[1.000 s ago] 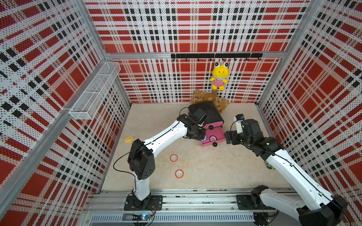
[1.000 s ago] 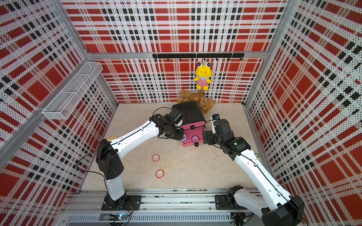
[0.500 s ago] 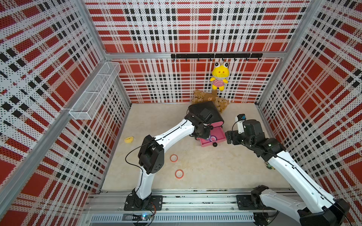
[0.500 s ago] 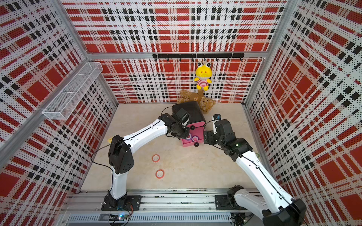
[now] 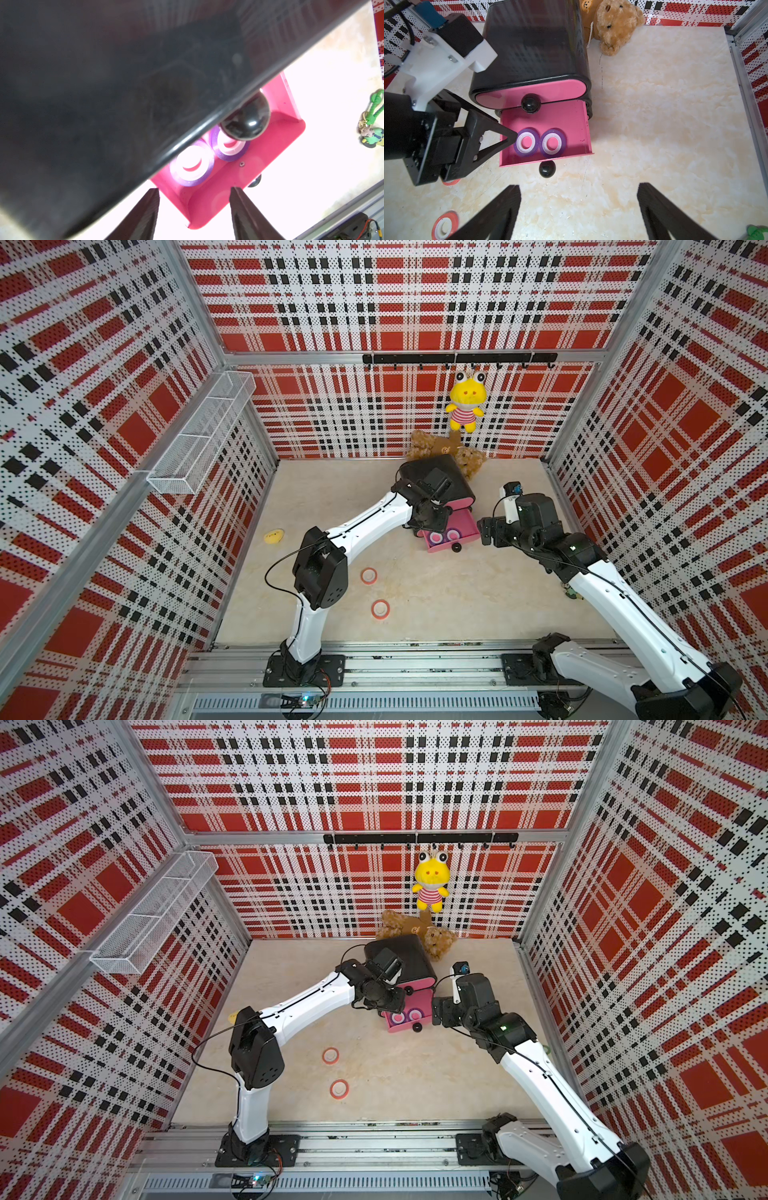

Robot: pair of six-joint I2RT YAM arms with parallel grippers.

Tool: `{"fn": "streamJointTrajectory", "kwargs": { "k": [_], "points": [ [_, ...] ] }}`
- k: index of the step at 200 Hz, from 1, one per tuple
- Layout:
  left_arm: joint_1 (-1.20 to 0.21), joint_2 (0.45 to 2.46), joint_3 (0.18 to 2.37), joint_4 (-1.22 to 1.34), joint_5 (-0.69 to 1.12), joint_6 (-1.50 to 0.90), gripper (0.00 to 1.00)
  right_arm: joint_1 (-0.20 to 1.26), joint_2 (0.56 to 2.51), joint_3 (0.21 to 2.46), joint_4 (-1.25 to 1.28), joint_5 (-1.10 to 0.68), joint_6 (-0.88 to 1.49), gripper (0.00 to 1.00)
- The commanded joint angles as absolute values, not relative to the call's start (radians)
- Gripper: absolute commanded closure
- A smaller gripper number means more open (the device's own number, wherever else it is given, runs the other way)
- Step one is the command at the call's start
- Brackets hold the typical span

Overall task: Place the transparent tape into the drawer according to color
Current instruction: Place the tape in the drawer.

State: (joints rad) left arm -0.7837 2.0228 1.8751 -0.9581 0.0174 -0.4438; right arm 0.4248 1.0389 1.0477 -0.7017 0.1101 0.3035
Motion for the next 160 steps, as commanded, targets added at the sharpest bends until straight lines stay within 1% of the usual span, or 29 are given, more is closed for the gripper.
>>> {"fn": "streamJointTrajectory", "kwargs": {
  "k": [1,62,77,101,126,143,160],
  "points": [
    [-0.796,1.961,1.889,-0.955,0.011,-0.435,0.37,0.417,1.053,1.032,-0.700,0.066,0.295,0.04],
    [-0.793,1.815,1.814,-0.917,0.022,-0.432,0.36,0.417,1.092,0.929,-0.648,-0.053,0.283,0.03],
    [-0.784,1.775,1.800,-0.888,0.034,-0.435,0.34,0.417,1.093,0.908,-0.630,-0.071,0.286,0.03],
    [-0.738,1.719,1.751,-0.820,0.057,-0.455,0.26,0.419,1.112,0.884,-0.604,-0.099,0.289,0.03],
    [-0.659,1.689,1.672,-0.753,0.087,-0.478,0.10,0.419,1.129,0.857,-0.565,-0.104,0.285,0.02],
    [-0.618,1.695,1.631,-0.721,0.087,-0.486,0.04,0.422,1.145,0.845,-0.540,-0.113,0.285,0.02],
    [-0.591,1.710,1.606,-0.686,0.084,-0.495,0.00,0.431,1.157,0.838,-0.525,-0.109,0.292,0.02]
  ]
}}
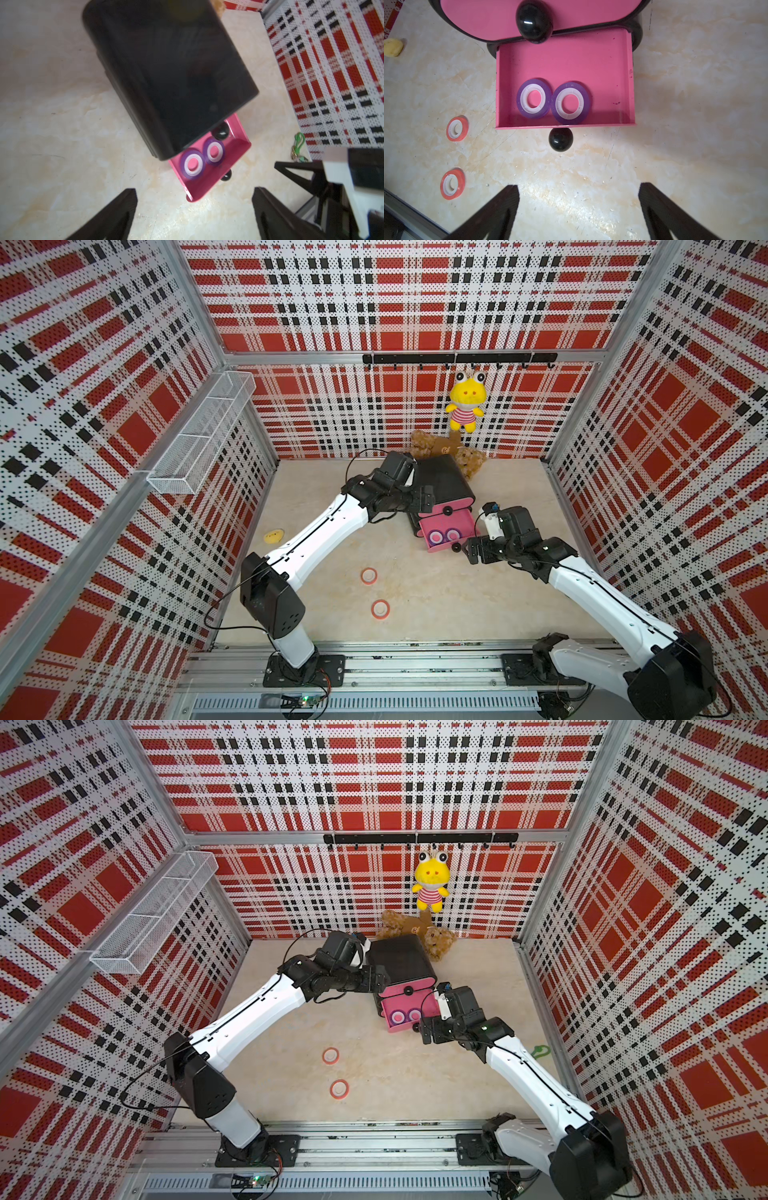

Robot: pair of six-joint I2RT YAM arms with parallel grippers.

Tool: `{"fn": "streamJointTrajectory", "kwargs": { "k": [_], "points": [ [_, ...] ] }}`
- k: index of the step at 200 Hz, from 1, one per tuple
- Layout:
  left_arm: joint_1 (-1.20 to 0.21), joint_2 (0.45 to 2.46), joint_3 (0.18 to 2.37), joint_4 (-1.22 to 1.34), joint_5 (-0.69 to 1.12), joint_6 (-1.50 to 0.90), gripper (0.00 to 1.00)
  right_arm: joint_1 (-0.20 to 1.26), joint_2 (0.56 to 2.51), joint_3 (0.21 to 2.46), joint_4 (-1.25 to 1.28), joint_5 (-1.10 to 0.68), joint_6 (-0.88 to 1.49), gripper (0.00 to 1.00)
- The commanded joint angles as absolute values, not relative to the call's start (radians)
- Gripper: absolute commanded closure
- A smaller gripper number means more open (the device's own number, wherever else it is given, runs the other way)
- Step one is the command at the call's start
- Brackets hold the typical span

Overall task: Place the transparent tape into the drawer according to color
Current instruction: Place the tape in the drawer, then close the drawer in the storage box.

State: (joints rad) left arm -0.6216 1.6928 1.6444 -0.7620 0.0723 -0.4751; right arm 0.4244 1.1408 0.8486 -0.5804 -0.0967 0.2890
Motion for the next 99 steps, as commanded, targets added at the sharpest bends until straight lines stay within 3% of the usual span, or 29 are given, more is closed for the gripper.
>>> {"fn": "streamJointTrajectory", "kwargs": {
  "k": [1,47,99],
  "points": [
    [-0.590,1.711,1.604,-0.684,0.084,-0.495,0.00,0.432,1.157,0.839,-0.523,-0.108,0.293,0.02],
    [-0.558,1.756,1.560,-0.567,0.112,-0.511,0.00,0.485,1.199,0.807,-0.451,-0.069,0.323,0.03],
    [-0.539,1.806,1.567,-0.525,0.146,-0.508,0.06,0.513,1.274,0.771,-0.346,-0.056,0.381,0.13]
  ]
}}
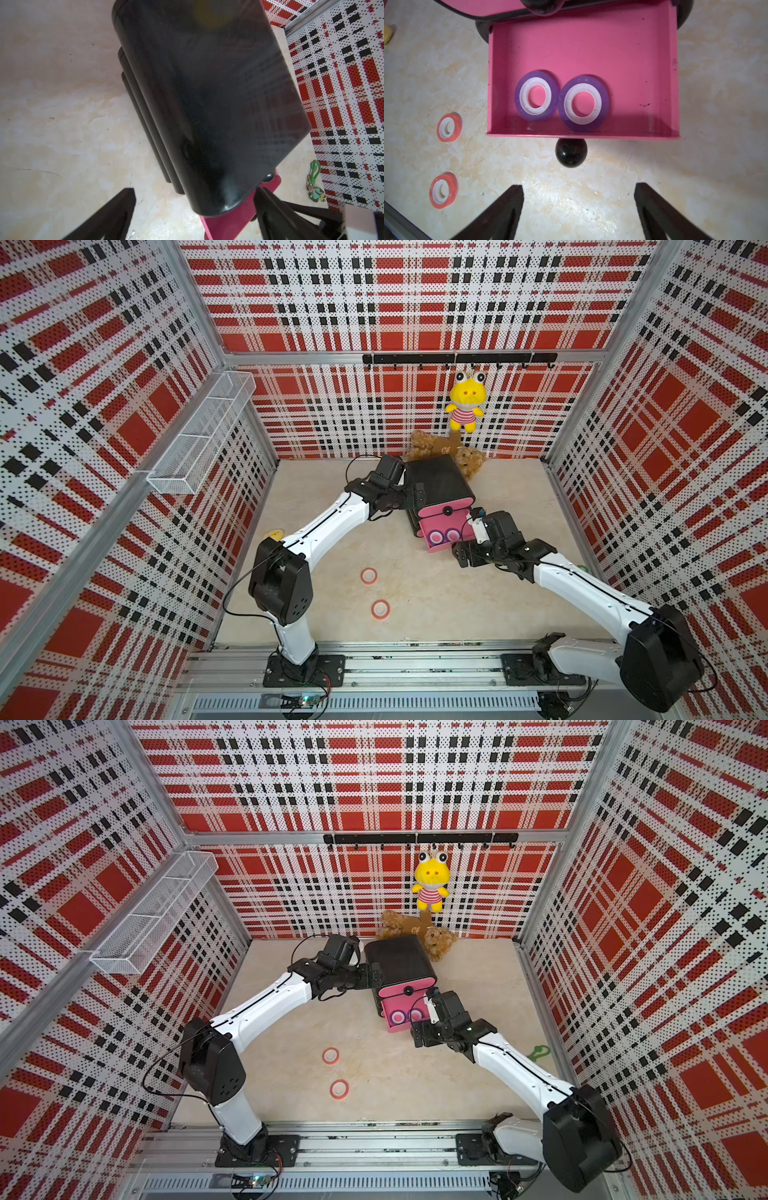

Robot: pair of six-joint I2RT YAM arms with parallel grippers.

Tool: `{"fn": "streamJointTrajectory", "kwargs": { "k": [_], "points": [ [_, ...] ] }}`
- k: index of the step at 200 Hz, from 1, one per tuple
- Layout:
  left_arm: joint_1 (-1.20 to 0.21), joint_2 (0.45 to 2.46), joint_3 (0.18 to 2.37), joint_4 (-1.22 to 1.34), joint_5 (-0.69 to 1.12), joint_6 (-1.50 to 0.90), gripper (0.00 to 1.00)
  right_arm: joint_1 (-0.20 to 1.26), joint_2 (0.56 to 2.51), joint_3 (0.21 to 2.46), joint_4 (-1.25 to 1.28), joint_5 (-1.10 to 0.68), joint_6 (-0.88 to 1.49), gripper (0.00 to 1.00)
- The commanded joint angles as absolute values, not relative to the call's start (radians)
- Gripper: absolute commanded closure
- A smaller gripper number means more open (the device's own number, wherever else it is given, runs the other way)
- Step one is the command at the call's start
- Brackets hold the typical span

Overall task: Place the transparent tape into the drawer according to color
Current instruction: Close the drawer in the storage box.

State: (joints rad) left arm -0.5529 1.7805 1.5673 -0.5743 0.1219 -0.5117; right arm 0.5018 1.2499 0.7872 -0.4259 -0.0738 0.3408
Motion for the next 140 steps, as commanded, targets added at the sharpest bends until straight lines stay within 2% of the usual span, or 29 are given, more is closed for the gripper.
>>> {"fn": "streamJointTrajectory", "kwargs": {
  "k": [1,53,140],
  "points": [
    [-0.538,1.808,1.567,-0.525,0.148,-0.507,0.06,0.513,1.275,0.770,-0.345,-0.055,0.381,0.13],
    [-0.532,1.834,1.566,-0.514,0.163,-0.497,0.16,0.512,1.308,0.720,-0.231,-0.059,0.420,0.28],
    [-0.525,1.853,1.568,-0.514,0.191,-0.486,0.22,0.514,1.370,0.713,-0.141,-0.068,0.425,0.50]
  ]
}}
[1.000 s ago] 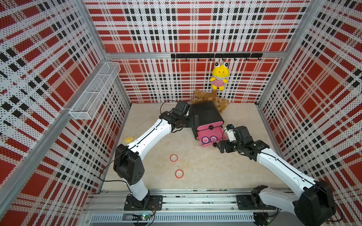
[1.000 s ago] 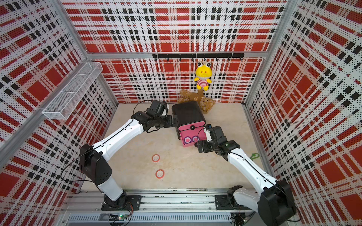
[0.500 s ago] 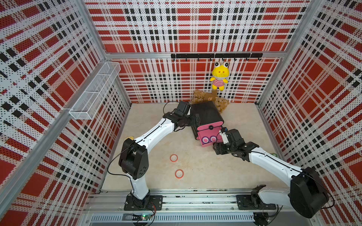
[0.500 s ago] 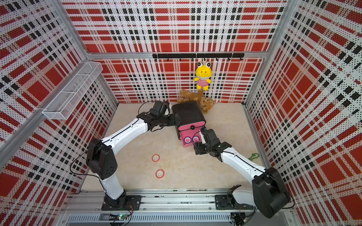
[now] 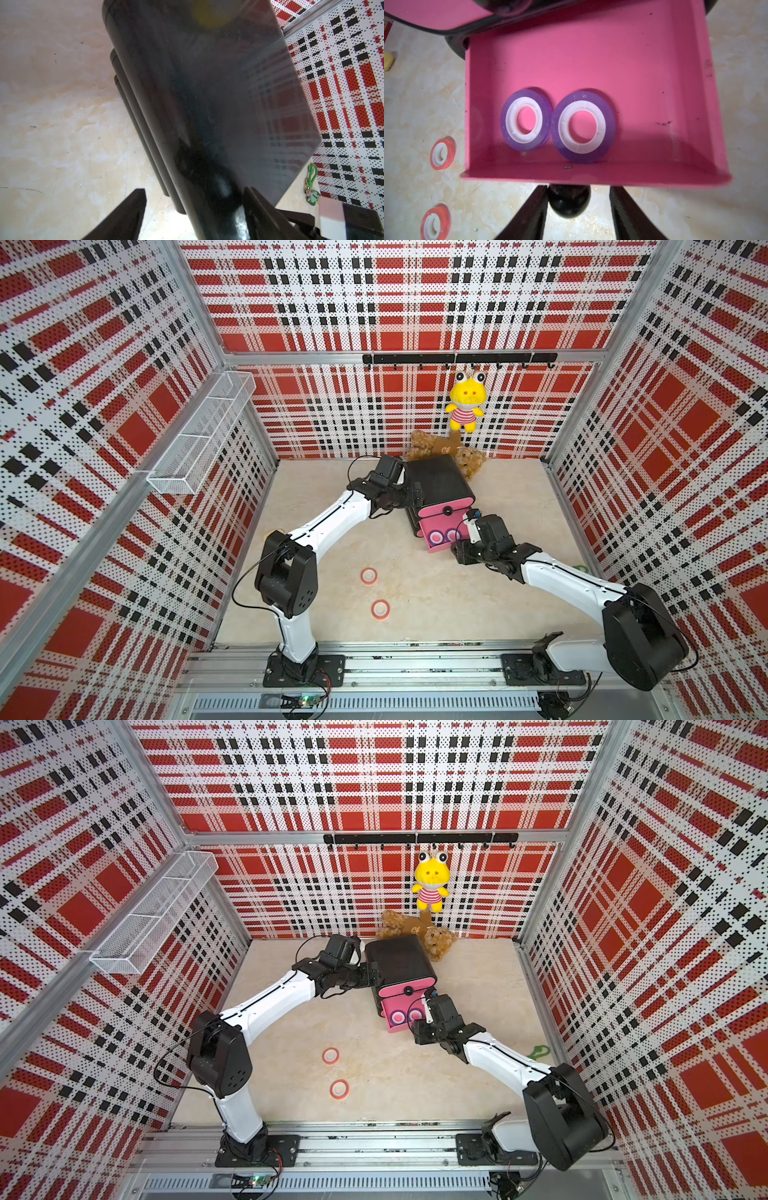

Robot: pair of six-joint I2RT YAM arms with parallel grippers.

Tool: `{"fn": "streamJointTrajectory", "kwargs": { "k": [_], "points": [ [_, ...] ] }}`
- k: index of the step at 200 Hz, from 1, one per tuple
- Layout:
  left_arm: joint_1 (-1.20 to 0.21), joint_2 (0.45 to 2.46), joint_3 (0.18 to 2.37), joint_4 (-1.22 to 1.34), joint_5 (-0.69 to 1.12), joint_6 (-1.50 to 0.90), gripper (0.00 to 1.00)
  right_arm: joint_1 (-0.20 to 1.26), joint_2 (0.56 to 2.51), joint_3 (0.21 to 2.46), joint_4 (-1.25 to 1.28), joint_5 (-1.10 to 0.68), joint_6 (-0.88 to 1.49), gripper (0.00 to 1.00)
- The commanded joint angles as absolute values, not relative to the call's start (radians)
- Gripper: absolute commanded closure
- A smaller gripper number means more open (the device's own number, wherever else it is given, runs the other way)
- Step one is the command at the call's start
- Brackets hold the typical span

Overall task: Place the transparent tape into the drawer according to color
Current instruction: Close the drawer in the storage box.

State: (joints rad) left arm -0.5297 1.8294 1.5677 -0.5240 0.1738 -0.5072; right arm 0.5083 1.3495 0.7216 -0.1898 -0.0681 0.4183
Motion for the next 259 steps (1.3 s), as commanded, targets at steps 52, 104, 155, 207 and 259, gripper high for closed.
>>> {"fn": "streamJointTrajectory", "kwargs": {
  "k": [52,104,155,207,259],
  "points": [
    [-0.523,1.858,1.567,-0.514,0.200,-0.477,0.23,0.514,1.391,0.721,-0.099,-0.074,0.436,0.57],
    [-0.522,1.858,1.572,-0.514,0.215,-0.473,0.23,0.518,1.379,0.735,-0.071,-0.052,0.439,0.58],
    [-0.521,1.857,1.567,-0.518,0.225,-0.463,0.23,0.522,1.394,0.753,-0.042,-0.031,0.432,0.53],
    [-0.519,1.857,1.565,-0.528,0.233,-0.451,0.23,0.526,1.403,0.771,-0.006,-0.010,0.430,0.52],
    [-0.519,1.861,1.566,-0.533,0.245,-0.440,0.23,0.533,1.444,0.791,0.039,-0.004,0.430,0.54]
  ]
}}
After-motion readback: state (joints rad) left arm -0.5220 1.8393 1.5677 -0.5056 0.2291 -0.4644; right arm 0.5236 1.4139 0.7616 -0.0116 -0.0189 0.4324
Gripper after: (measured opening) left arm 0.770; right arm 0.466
